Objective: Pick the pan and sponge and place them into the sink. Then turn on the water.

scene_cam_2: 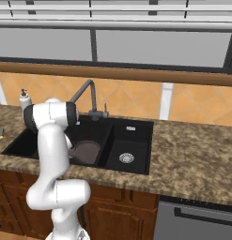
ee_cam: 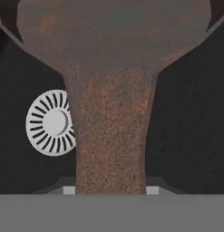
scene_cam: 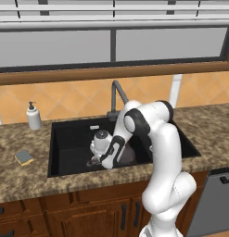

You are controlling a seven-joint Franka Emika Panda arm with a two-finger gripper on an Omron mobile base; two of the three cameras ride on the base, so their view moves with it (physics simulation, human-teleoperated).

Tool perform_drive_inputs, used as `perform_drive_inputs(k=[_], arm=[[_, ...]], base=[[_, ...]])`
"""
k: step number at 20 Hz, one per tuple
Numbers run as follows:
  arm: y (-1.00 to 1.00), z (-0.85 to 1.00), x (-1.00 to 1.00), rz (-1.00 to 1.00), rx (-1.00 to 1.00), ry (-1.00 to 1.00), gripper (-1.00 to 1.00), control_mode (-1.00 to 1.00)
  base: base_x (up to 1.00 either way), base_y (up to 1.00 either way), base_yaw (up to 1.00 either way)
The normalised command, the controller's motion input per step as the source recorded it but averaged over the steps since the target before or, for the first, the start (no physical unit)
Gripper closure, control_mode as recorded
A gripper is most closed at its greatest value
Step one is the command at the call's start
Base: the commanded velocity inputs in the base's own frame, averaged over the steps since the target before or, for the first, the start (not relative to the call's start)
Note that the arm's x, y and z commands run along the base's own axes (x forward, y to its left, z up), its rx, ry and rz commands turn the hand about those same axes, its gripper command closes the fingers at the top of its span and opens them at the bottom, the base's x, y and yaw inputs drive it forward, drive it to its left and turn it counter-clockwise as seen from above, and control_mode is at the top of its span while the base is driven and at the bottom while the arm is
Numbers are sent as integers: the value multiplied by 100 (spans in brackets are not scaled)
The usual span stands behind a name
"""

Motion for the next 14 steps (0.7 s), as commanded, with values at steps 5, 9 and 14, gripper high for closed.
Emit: perform_drive_inputs(k=[5,9,14], arm=[[0,-55,-52,-8,0,-12,-100,-100],[0,-29,-85,-5,1,-23,-100,-100],[23,11,-97,0,2,-36,-100,-100]], base=[[0,0,0],[0,0,0],[0,0,0]])
